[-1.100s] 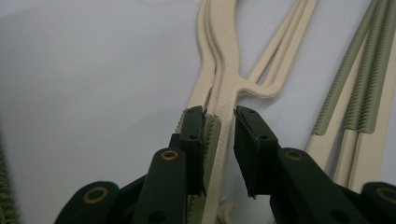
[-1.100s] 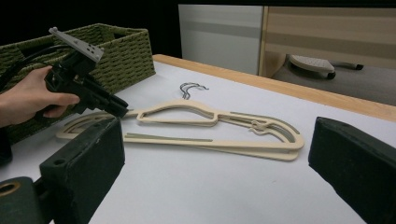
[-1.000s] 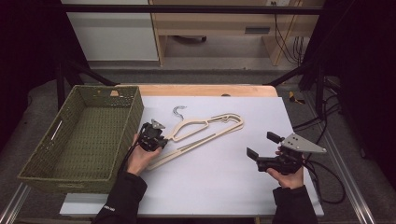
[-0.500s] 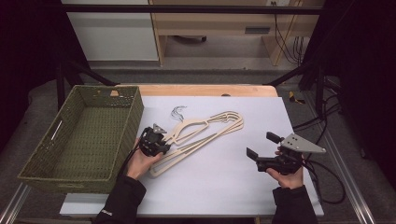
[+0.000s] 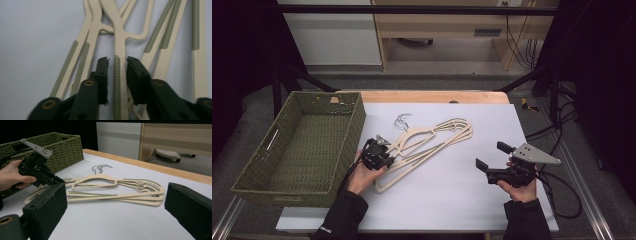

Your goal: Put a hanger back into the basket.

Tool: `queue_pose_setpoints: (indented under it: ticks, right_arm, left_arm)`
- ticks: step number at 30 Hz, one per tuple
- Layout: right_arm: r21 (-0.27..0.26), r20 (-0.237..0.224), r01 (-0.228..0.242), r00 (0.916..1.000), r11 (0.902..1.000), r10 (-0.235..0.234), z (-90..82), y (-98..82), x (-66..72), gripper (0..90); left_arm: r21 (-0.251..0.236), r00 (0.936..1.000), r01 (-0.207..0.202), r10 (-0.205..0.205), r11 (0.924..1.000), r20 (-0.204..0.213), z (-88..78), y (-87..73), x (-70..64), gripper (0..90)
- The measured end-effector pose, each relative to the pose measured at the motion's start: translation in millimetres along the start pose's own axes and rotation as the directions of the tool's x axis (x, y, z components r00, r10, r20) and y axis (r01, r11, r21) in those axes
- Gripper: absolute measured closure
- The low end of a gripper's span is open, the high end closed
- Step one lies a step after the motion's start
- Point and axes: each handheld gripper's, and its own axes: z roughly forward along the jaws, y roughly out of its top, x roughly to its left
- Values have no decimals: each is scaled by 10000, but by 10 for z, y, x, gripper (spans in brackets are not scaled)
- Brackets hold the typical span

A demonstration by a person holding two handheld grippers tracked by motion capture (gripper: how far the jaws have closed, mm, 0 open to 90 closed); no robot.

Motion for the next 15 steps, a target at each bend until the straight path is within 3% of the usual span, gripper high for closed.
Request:
queue_pose_setpoints:
  ticks: [1,7,12,15]
  right_arm:
    - [1,20,11,10000,10000,-11,0,0,0,49]
    - [40,-41,49,10000,10000,-49,17,-6,6,51]
    - [88,-51,40,10000,10000,-40,30,-10,10,53]
    - [131,-85,31,10000,9999,-30,43,-14,16,54]
  left_arm:
    - [-58,9998,171,-171,9998,110,-13,-12,9,701]
    - [54,9995,278,-279,9996,135,9,-27,22,776]
    - [137,9999,-172,172,9998,6,-1,-19,5,790]
    - [-28,9998,-209,209,9998,13,-17,-22,-6,792]
